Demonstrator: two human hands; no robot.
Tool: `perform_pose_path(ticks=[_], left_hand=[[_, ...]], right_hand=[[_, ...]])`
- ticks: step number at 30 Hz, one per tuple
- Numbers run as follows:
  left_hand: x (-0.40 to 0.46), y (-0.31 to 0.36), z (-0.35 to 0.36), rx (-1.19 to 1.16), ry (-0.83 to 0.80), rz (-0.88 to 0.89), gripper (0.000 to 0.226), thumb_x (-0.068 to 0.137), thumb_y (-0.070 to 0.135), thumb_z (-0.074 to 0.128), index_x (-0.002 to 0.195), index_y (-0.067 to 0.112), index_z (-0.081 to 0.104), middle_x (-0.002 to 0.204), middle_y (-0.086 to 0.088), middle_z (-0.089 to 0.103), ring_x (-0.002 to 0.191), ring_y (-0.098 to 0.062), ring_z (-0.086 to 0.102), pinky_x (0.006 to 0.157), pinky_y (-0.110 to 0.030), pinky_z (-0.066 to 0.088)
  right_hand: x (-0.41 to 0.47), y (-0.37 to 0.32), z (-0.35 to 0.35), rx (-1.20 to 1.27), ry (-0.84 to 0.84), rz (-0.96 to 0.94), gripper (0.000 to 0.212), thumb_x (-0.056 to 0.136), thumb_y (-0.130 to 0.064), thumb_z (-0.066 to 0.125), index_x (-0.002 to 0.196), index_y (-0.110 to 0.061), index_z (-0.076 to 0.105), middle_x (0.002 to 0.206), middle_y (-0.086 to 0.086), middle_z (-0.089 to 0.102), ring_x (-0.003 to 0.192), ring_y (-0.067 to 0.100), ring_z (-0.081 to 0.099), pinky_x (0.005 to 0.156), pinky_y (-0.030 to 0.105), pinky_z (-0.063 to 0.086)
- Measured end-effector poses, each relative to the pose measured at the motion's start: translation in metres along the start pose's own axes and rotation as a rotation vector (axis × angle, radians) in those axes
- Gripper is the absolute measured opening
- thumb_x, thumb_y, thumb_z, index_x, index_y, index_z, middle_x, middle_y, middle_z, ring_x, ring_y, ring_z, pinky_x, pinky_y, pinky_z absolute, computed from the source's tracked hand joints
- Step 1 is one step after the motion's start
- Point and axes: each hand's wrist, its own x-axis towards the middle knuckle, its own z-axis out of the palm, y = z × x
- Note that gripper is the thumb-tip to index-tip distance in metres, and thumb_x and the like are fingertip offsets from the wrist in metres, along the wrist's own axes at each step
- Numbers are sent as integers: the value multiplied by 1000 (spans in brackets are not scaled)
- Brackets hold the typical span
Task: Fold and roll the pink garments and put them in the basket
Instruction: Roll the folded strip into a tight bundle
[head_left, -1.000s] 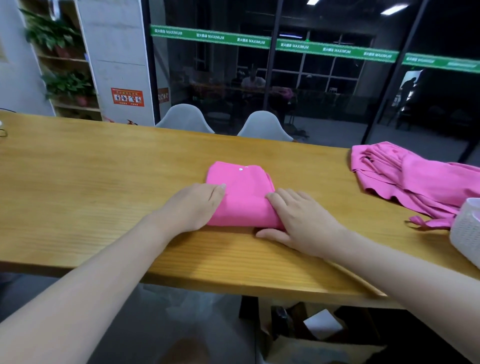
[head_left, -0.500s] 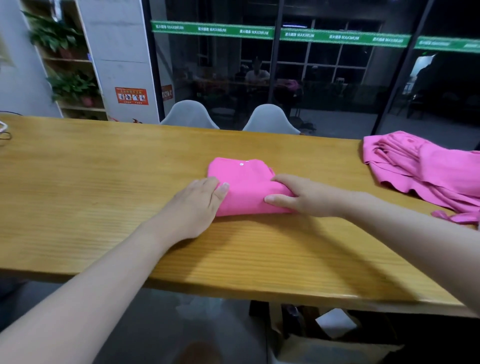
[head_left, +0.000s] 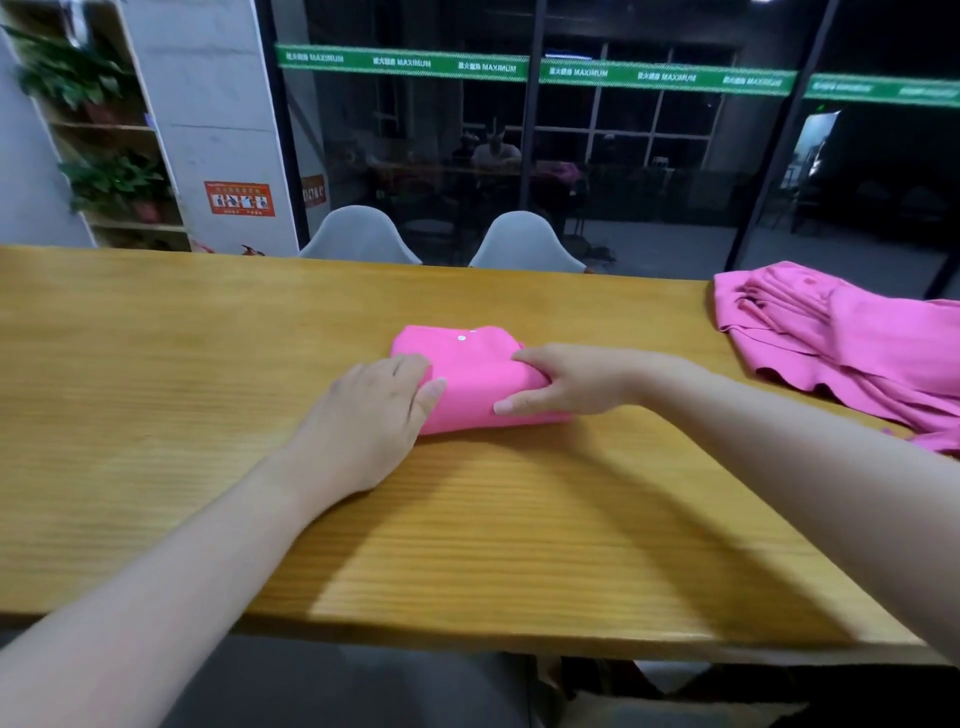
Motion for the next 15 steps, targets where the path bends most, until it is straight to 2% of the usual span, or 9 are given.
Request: perform_pose_path(ticks=[2,4,6,8,9,10,11,12,15], left_hand=[[11,-8,3,-115,-63,-75,52,103,60,14,95,22,48,92,-1,59,89,-28,57,80,-45,44],[19,-17,5,-344,-162,-147,55,100,67,16,90,20,44,89,-1,59,85,-23,55,79,-42,43],[25,-21,11,-514,-207,-193,45,100,68,20,90,28,38,94,13,50,83,-6,46,80,-23,38],[27,-23,13,-570,-198,-206,33,104,60,24,92,33,37,93,16,41,79,-1,38,77,-14,35],[29,-24,14,-552,-171,-175,42,104,61,23,90,26,40,94,12,47,81,-8,42,81,-16,38],[30,-25,14,-506,-137,-126,55,101,65,19,90,18,46,94,6,53,86,-15,46,87,-24,41],[30,-24,11,-425,-112,-66,62,98,67,14,92,17,50,94,3,55,90,-18,48,92,-36,41],[29,-25,12,-327,-82,-2,64,97,68,11,97,20,54,98,4,57,94,-18,49,93,-41,39],[28,-23,12,54,24,153,77,100,68,8,130,15,56,122,-3,63,114,-25,57,95,-40,35]], right_hand=[[4,-1,2,-9,25,2,63,79,-84,55,115,-32,58,108,-9,63,98,16,60,95,41,49],[1,4,16,-126,197,-11,69,86,-78,51,136,-31,50,121,-6,54,107,19,54,98,36,42],[-4,10,35,-276,437,-73,77,87,-78,45,144,-26,44,127,-2,49,111,21,50,98,37,38],[-3,19,47,-349,513,-150,83,85,-81,44,143,-22,43,128,-1,50,114,21,50,99,39,38],[-1,23,47,-354,510,-173,83,84,-81,45,141,-21,44,126,-2,52,113,20,51,96,37,38],[3,28,43,-356,495,-201,81,84,-82,47,136,-20,47,123,-3,54,110,18,52,93,35,36],[6,29,38,-349,473,-232,76,84,-80,49,131,-20,50,118,-4,56,106,16,52,89,33,35],[9,29,32,-316,438,-253,70,85,-78,53,124,-20,52,113,-6,58,100,15,52,86,32,35],[25,31,14,-126,256,-217,63,82,-80,55,104,-22,56,96,-5,63,86,17,57,79,40,48]])
